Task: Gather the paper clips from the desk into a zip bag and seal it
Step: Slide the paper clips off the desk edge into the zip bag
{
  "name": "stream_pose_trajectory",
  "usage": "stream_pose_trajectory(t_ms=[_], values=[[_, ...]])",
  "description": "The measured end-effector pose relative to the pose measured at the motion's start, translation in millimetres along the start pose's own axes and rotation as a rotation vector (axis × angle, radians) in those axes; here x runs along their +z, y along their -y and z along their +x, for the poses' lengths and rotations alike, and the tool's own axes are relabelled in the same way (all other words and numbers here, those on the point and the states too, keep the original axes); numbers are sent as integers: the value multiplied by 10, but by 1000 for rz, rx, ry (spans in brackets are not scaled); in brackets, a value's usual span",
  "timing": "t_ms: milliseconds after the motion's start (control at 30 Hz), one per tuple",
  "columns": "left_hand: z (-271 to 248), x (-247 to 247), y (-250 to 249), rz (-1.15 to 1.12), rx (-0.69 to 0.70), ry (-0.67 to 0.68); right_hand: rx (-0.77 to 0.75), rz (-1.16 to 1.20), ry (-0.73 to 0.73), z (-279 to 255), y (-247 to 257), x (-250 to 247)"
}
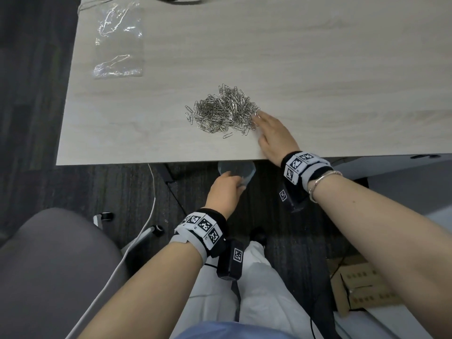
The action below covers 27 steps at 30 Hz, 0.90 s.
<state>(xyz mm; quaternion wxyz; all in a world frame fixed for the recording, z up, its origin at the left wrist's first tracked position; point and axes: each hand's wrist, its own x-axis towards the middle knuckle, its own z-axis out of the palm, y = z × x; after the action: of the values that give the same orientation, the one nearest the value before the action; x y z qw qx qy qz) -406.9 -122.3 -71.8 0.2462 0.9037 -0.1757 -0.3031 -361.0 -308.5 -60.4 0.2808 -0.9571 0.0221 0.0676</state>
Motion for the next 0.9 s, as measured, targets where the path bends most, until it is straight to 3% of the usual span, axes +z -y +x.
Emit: stream_pose_trajectory(t_ms=[133, 400, 667, 900], values=[[72, -12, -3, 18, -44, 1, -5, -121, 154, 49, -46, 64], [99, -13, -49, -15, -48, -101, -184, -136, 223, -357, 63, 267], [21, -23, -89, -96, -47, -230, -136, -60, 115, -228, 21, 222], [-1, 3, -54, -160, -70, -277, -182, -158, 190, -169, 99, 272]])
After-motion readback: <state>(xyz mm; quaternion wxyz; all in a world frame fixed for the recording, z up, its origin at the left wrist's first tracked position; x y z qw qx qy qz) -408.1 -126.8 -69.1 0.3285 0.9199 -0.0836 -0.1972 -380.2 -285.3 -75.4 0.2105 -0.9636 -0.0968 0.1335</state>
